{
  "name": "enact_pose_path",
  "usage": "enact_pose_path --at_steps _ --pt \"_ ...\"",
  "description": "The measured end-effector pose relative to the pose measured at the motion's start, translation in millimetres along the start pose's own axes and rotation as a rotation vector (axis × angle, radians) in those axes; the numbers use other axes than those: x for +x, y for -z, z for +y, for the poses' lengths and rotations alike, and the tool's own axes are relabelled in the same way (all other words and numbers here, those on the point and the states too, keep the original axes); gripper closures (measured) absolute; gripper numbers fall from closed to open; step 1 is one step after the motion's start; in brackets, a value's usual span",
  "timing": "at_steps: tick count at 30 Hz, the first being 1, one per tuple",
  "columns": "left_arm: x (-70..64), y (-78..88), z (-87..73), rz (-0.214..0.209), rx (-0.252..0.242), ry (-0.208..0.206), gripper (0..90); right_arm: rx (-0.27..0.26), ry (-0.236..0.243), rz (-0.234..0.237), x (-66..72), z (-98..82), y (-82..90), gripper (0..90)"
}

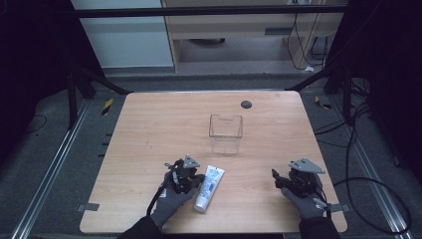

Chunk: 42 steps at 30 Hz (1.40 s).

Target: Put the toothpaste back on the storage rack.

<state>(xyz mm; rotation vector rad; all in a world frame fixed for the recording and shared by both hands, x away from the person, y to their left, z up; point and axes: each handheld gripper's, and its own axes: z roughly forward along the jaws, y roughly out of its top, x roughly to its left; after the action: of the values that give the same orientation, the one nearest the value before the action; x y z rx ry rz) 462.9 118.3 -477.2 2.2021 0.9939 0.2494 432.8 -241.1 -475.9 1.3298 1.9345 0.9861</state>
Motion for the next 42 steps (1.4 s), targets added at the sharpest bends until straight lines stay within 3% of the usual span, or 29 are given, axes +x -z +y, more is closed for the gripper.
enact_pose_path --at_steps 5,12,17,22,31,42 --pt "-5.2 0.6 1.7 -0.003 0.005 -0.033 89.2 0.002 0.001 0.001 0.3 -0.1 -0.1 25.1" --pt "-6.2 3.1 2.6 -0.013 -0.004 -0.037 87.2 0.000 0.000 -0.005 -0.5 -0.2 0.3 25.1" --pt "-7.9 12.1 5.9 0.000 -0.024 -0.062 83.3 -0.004 -0.009 -0.015 -5.0 -1.3 2.0 25.4" --pt "-8.1 25.1 12.5 0.005 -0.053 -0.053 76.4 0.000 -0.036 -0.022 -9.9 -2.8 3.8 25.8" --pt "-11.7 44.7 24.5 0.004 -0.066 -0.053 59.7 0.014 -0.044 -0.028 -14.6 -4.5 2.5 25.8" --pt "-22.9 47.5 33.1 -0.003 -0.043 -0.077 43.8 0.017 -0.049 -0.034 -14.3 -3.8 2.6 25.8"
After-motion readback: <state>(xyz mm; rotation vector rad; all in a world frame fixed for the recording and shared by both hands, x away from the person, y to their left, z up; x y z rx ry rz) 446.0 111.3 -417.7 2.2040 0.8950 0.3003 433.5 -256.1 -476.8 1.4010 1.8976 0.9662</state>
